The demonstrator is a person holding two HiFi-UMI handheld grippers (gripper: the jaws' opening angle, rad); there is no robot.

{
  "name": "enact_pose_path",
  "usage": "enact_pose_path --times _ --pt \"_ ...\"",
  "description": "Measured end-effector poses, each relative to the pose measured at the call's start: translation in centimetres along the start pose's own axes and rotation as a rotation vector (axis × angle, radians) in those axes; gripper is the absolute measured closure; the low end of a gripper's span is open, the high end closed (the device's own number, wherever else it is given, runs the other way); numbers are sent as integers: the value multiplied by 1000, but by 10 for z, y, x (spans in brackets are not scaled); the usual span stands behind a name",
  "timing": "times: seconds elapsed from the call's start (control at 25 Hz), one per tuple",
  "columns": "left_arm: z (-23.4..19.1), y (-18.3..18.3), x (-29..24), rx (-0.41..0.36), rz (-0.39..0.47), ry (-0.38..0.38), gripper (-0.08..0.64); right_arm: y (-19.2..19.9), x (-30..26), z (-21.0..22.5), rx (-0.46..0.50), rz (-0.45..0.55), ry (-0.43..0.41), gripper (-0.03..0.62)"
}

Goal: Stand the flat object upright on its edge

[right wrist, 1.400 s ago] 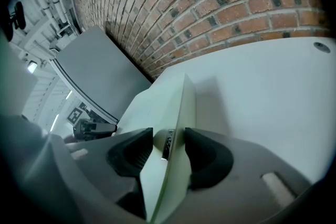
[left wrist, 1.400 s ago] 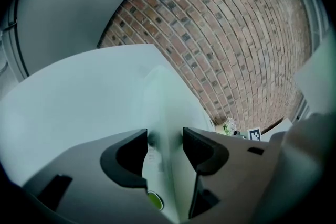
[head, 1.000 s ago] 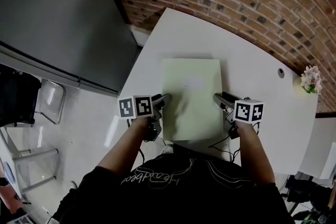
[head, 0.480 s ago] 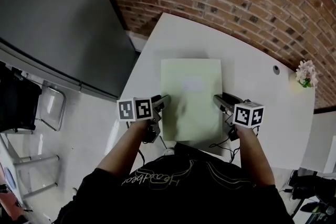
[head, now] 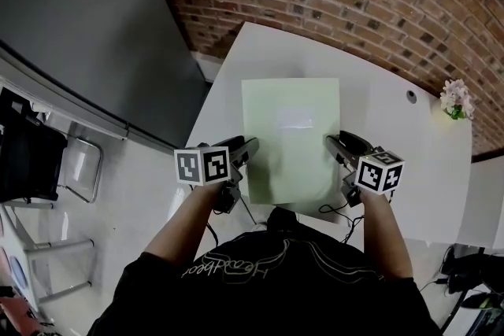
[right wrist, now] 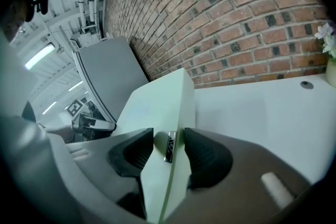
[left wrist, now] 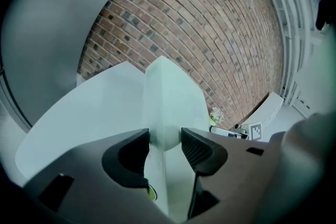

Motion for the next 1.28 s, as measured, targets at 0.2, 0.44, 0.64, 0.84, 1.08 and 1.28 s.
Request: enact_pose_path --times 0.2,0.44,0.64,0.84,1.08,1.28 --pt "9 -5 15 -72 32 23 365 -5 12 -15 43 59 -8 402" --pt "28 -24 31 -238 102 27 365 -16 24 -28 136 88 -6 402" --pt "37 -24 33 -338 117 28 367 -26 34 -33 201 98 9 408" --pt "47 -26 34 -449 160 8 370 -29 42 -33 255 111 34 420" --pt "57 -26 39 -566 217 0 370 -29 49 -34 291 133 56 423" --pt "61 -16 43 -622 237 12 371 -22 57 -38 332 130 71 425"
Point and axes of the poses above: the fingertips, and each gripper's own axes: x backward along the fingers, z to its right, y out of its underside, the point moved 2 cm from there along x, backward along the fingers, and after that the axes turned 6 degrees about -y, right-handed, at the moved point
